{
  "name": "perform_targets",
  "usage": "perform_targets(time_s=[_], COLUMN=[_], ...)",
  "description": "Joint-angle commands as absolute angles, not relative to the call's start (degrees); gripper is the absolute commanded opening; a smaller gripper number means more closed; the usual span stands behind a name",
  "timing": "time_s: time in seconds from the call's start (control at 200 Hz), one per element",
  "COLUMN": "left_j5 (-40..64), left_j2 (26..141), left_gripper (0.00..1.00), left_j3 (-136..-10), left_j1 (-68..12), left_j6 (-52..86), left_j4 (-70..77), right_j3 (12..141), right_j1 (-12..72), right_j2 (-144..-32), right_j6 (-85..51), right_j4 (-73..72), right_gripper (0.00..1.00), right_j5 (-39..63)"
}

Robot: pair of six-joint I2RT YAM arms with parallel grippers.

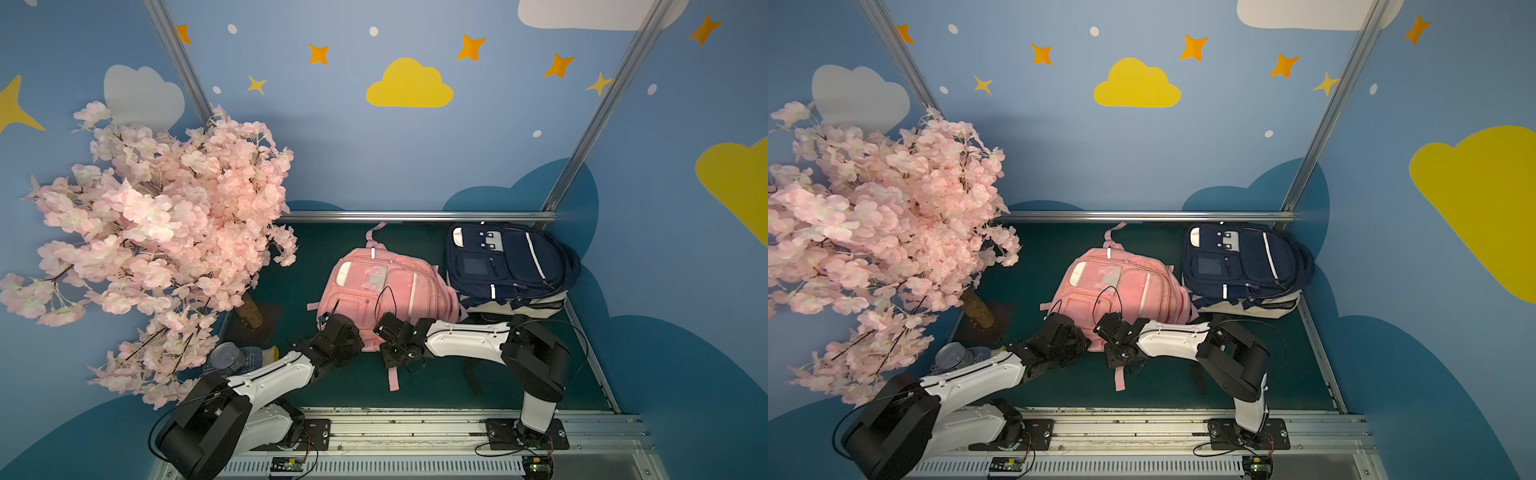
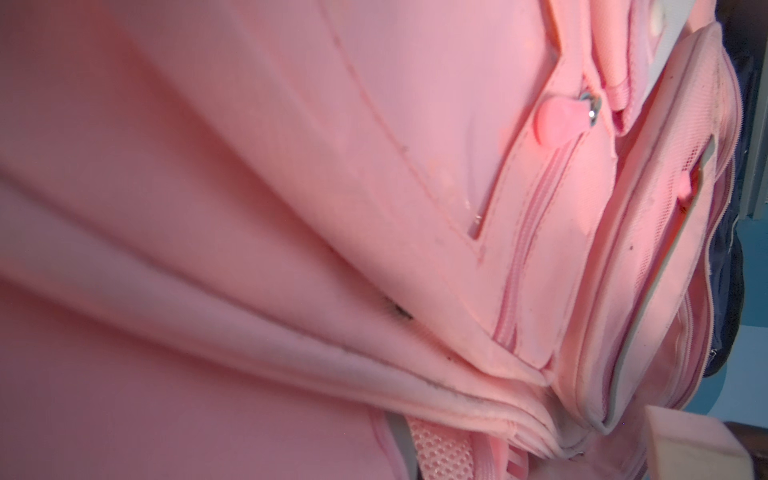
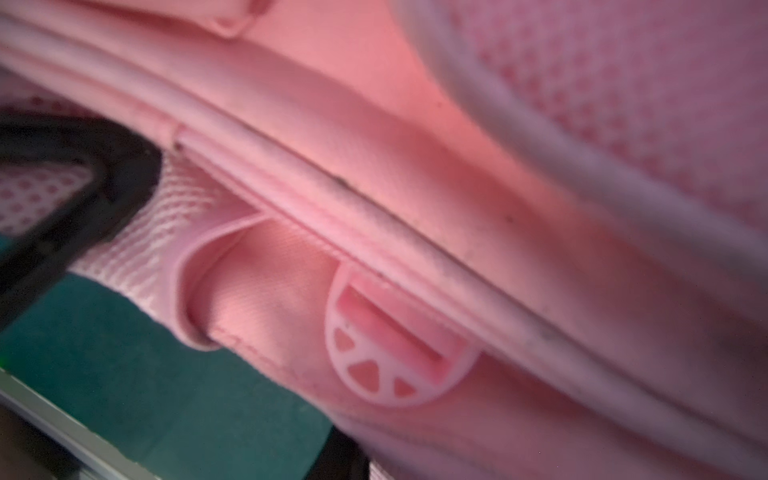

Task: Zip up the backpack
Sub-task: Zip the zipper on the backpack.

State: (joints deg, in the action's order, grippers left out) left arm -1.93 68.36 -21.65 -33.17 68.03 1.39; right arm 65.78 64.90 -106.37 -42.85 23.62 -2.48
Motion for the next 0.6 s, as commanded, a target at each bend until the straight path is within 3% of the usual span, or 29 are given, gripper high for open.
perform_targets(time_s=[0.0,0.26,0.596], left_j5=[-2.0,-3.19,-4.21], left_j2=[68.38,67.46,65.04], left_gripper=[0.03,0.03,0.02], left_j3=[-23.94,-24.6,-24.7], left_j1=[-33.5,-31.84,-27.31], left_j6=[67.31,65.79,62.77], left_j4=[4.42,1.5,-1.61], right_j3=[67.23,67.57,61.67], right_j1=[65.51,67.73,65.41], right_j2=[-106.72,-103.4,-97.41], right_j6=[-42.98,-42.44,-45.04], right_j4=[26.8,31.27,33.33], right_gripper=[0.0,0.0,0.0], right_j5=[-5.47,-10.92,-9.94])
